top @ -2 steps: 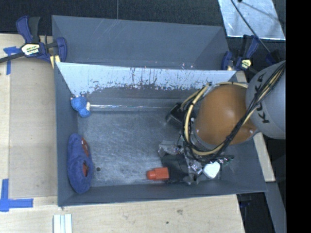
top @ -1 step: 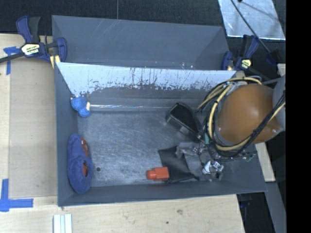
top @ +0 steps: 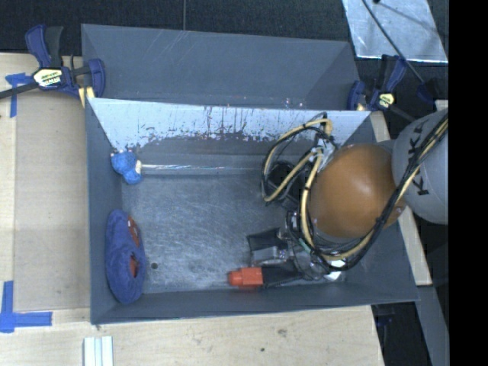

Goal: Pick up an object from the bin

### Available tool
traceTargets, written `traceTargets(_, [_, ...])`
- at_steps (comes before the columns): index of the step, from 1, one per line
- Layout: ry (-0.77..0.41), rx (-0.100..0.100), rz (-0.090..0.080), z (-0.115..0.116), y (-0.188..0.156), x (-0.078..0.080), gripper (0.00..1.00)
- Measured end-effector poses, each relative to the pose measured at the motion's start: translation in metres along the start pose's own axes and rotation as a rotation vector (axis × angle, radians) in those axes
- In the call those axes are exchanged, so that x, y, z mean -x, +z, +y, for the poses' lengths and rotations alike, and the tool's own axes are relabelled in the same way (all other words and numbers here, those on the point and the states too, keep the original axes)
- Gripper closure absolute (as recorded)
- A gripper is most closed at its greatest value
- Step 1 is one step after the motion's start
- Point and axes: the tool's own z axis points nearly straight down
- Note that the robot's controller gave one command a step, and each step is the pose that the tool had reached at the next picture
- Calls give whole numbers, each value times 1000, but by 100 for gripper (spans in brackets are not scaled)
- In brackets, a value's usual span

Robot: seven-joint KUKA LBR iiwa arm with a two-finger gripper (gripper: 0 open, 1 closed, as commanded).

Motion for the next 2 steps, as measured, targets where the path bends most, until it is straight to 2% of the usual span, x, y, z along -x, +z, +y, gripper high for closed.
traceTargets(1, [2,-1,-1,-1,0,0,0])
traceTargets(2, [2,-2,-1,-1,-1,0,100])
